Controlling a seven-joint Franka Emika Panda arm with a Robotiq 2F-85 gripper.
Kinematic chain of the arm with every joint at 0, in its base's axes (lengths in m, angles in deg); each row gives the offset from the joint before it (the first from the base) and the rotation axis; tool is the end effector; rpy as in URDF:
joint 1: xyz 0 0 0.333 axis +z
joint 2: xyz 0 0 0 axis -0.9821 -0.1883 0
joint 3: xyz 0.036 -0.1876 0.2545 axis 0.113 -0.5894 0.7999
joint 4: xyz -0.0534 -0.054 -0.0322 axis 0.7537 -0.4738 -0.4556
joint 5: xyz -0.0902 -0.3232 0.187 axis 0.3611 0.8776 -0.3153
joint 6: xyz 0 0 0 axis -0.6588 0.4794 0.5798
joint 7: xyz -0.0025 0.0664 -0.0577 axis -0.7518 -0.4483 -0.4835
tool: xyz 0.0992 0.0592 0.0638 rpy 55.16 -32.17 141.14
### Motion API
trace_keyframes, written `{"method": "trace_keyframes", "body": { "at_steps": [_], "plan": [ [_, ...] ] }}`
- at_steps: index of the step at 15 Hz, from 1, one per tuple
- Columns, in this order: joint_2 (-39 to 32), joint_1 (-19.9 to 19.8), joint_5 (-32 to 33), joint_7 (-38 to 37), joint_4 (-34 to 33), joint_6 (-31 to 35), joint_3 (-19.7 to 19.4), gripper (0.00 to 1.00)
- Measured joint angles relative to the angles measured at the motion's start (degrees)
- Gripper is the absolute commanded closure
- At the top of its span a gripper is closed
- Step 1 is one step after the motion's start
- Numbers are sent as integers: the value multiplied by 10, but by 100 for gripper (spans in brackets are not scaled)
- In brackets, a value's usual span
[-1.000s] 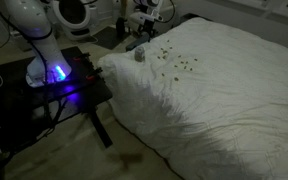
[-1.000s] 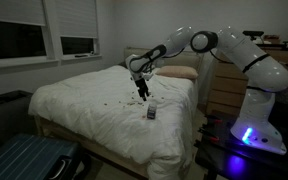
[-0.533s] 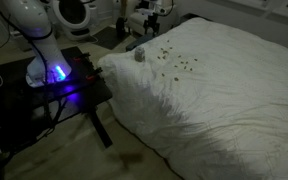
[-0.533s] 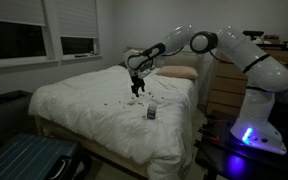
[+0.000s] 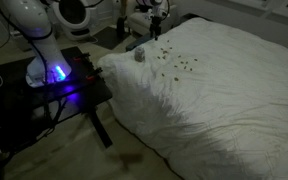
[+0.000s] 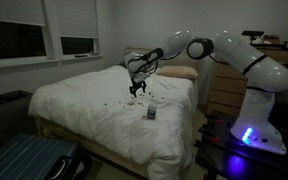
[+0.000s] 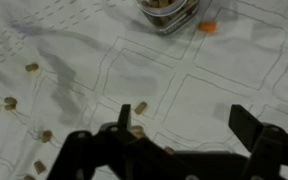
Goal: Pick up the small objects from the bed and put them in the jar
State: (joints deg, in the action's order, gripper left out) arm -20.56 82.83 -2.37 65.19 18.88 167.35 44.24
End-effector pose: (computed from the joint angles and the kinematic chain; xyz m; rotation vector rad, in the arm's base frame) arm 0.7409 -0.0113 0.1780 2.8828 -0.4470 -0.2355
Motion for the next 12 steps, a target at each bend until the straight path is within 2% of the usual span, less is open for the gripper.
{"method": "trace_keyframes", "body": {
  "at_steps": [8,12],
  "plan": [
    [-72,-11,-15,-104,-91,-2,-26,0],
    [-117,-22,-15,-113,-145,-18,-37,0]
  ]
}}
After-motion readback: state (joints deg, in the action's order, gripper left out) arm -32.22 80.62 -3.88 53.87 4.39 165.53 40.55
